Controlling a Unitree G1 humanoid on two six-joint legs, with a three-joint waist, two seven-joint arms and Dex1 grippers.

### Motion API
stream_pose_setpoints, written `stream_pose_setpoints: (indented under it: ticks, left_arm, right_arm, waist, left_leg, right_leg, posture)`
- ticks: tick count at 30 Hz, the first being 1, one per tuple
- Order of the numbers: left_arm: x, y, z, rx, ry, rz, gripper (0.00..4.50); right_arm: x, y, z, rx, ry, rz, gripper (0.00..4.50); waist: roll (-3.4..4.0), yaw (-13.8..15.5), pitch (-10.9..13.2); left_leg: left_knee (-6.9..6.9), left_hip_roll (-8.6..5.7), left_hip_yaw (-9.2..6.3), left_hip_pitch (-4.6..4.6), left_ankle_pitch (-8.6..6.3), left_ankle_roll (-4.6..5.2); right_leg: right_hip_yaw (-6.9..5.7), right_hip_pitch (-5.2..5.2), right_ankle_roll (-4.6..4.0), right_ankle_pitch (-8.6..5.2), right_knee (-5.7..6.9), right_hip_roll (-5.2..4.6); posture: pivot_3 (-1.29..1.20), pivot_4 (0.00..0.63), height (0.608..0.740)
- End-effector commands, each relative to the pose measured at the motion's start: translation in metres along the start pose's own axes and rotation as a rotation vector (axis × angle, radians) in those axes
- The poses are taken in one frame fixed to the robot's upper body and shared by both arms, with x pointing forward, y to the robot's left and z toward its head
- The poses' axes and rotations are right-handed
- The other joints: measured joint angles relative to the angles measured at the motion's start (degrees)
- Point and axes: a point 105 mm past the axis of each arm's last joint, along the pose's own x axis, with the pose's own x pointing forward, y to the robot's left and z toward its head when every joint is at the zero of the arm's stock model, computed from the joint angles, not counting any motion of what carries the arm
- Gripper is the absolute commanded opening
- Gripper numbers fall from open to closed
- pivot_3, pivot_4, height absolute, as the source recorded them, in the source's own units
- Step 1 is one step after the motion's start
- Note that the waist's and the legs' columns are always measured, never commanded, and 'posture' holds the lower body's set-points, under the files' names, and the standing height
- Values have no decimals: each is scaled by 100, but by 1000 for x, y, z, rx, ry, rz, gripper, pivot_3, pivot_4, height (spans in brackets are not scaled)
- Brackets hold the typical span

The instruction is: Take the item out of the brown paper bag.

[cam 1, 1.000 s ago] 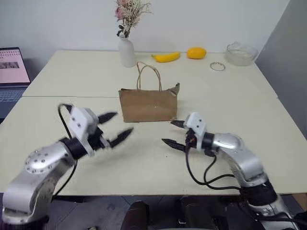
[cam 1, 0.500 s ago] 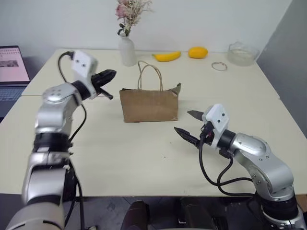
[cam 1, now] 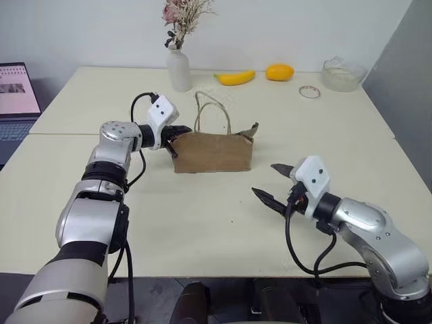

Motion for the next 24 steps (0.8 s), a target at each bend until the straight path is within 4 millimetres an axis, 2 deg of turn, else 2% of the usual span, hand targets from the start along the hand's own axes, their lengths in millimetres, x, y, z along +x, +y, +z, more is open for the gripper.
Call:
stream_pose_setpoints:
  ticks: [1,5,8,13,17,20,24]
  left_arm:
    - [-8,-11,13,65,-32,-124,23]
    - [-22,-50,-4,140,43,-366,23]
    - [-35,-73,-21,204,115,-459,23]
    - [-41,-93,-31,211,147,-486,23]
    - [-43,-101,-22,221,85,-450,23]
    - [-52,-100,-7,245,34,-400,608]
    - [-72,-116,8,343,-2,-411,1872]
  right_arm:
    - [-12,0,10,-35,-25,8,3979]
    - [-27,-6,8,-42,8,33,3979]
    - [-33,-12,9,-50,26,38,3979]
    - [-36,-14,7,-58,50,66,3979]
    - [-38,-9,3,-68,76,107,3979]
    - [-40,-8,2,-72,86,120,3979]
    - [-40,-1,-2,-58,101,166,3979]
  waist:
    - [0,0,0]
    - [0,-32,0]
    - [1,-56,-1]
    - [2,-58,-1]
    - [1,-58,-1]
    - [1,-55,-1]
    - [2,-62,-1]
  left_leg:
    - [1,0,2,1,0,0]
    - [2,1,1,6,0,0]
    - [1,6,-9,13,0,0]
    - [1,9,-10,52,1,1]
    - [1,8,-10,58,2,2]
    - [1,6,-10,42,1,2]
    - [0,8,-15,31,1,2]
  right_leg:
    - [2,1,0,0,0,-1]
    - [9,4,1,0,1,-4]
    - [13,7,0,0,4,-4]
    - [7,33,-2,0,21,-11]
    - [10,38,-2,0,23,-10]
    - [11,32,-1,0,16,-5]
    - [17,25,1,1,4,-12]
  posture:
    - [0,150,740]
    - [0,150,740]
    - [0,150,740]
    - [0,150,740]
    - [0,150,740]
    - [0,150,740]
    - [0,150,740]
